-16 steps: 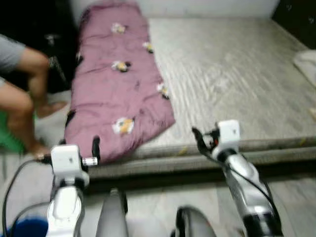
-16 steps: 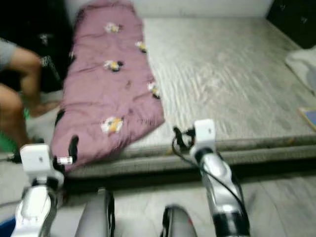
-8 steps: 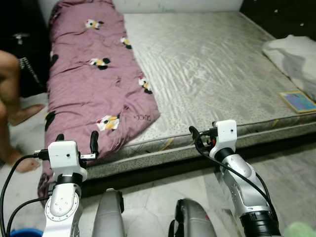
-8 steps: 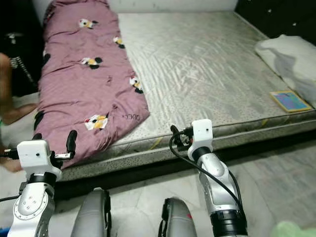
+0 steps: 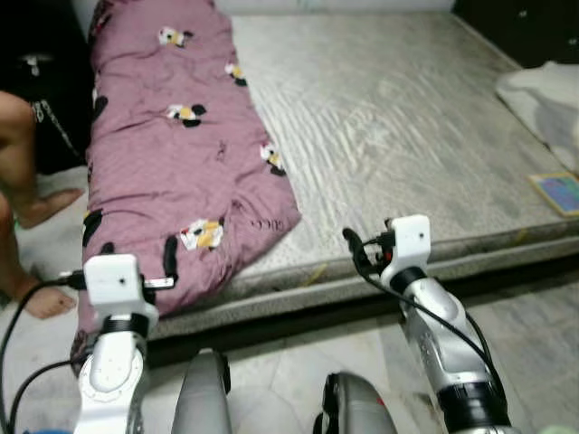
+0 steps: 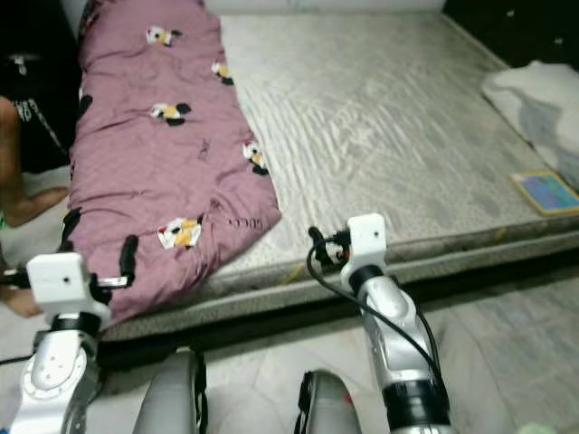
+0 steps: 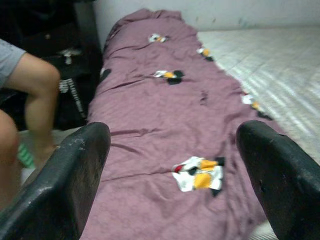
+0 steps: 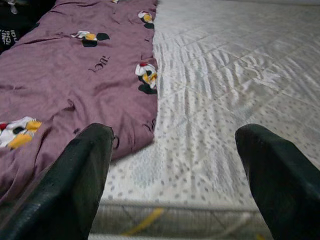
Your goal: Clean up the room
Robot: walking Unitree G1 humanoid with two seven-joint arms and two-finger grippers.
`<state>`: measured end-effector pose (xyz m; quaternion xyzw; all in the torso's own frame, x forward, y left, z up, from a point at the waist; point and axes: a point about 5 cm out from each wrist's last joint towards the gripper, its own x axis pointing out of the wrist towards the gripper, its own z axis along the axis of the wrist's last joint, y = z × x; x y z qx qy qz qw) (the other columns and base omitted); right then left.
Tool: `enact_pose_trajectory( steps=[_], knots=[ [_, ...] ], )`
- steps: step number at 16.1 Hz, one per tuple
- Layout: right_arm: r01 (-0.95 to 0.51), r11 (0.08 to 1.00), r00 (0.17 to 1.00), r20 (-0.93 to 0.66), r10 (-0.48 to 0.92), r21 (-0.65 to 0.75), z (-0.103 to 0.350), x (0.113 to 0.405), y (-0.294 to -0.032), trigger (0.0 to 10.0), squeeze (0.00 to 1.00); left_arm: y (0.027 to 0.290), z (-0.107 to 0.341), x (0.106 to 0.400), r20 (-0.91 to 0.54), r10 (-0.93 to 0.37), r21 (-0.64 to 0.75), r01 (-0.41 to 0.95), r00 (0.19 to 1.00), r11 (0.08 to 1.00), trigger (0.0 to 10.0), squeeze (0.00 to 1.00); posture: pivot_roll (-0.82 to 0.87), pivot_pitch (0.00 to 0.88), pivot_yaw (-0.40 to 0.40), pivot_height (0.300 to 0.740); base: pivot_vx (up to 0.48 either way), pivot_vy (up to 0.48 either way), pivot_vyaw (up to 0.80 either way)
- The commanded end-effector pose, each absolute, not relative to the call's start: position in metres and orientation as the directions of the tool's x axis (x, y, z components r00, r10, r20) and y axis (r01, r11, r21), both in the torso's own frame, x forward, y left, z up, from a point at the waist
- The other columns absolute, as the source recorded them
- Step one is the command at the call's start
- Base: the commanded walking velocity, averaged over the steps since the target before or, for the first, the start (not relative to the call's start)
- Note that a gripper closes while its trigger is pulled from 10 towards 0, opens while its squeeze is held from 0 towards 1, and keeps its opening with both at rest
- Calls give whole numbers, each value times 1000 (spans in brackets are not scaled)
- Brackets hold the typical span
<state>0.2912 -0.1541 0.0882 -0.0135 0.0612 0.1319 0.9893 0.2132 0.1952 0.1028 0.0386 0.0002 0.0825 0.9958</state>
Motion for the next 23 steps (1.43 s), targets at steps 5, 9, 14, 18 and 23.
enact_pose_trajectory(
  steps=[5,9,14,18,23],
  knots=[
    [-260,965,956,-146,254,-20,84,292,-158,10000,0,195,112,212,31,166,95,-168,986,981,10000,0,3,130,-51,660,281,0,0],
    [-259,966,953,-162,256,2,80,292,-157,10000,0,190,107,211,-1,160,83,-160,987,984,10000,0,6,127,-47,660,155,0,0],
    [-265,964,950,-164,266,26,80,294,-155,10000,0,201,107,215,-6,236,119,-233,972,965,10000,0,8,129,-43,660,0,0,0],
    [-265,964,949,-167,266,28,80,295,-156,10000,0,209,104,218,-22,286,102,-282,958,954,10000,0,2,129,-48,615,0,0,0],
    [-270,962,947,-173,272,32,79,296,-156,10000,0,211,102,222,-27,300,71,-297,954,952,10000,0,-3,123,-53,576,0,0,0]
  ],
)
